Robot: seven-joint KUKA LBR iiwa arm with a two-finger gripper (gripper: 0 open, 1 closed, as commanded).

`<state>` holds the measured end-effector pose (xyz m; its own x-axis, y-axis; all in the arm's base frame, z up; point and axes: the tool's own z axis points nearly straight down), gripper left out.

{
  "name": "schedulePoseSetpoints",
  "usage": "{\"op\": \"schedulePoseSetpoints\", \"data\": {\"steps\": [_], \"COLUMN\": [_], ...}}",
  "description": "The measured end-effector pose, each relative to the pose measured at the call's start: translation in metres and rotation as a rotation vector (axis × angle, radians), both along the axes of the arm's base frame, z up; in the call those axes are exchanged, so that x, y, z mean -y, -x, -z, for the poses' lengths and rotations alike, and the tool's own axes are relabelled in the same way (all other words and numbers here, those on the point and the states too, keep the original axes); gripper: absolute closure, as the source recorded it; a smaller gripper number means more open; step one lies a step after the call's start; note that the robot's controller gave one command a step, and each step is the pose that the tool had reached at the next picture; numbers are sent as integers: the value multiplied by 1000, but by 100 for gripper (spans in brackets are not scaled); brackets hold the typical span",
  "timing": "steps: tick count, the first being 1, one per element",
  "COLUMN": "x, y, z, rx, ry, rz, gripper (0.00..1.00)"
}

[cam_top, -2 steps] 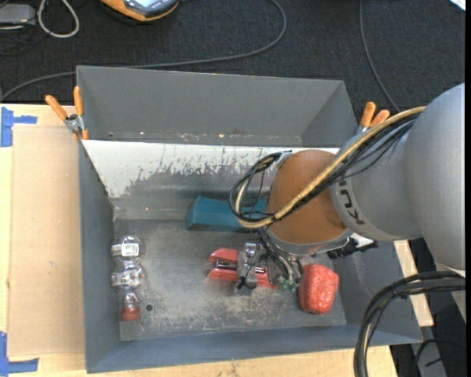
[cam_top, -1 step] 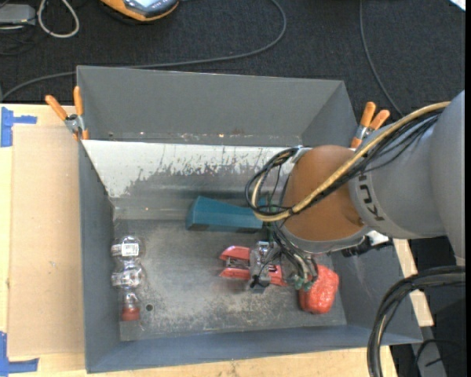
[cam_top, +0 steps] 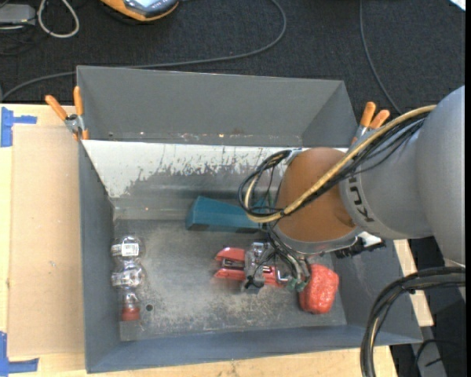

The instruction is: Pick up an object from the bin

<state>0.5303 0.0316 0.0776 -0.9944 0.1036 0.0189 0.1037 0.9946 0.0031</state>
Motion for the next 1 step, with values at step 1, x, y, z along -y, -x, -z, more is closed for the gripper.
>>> {"op": "schedulePoseSetpoints", "data": {"steps": [1], "x": [-8], "y": [-4], "z": [-107], "rx": [-3], "ry": [1], "rz": [-2], "gripper": [100]}}
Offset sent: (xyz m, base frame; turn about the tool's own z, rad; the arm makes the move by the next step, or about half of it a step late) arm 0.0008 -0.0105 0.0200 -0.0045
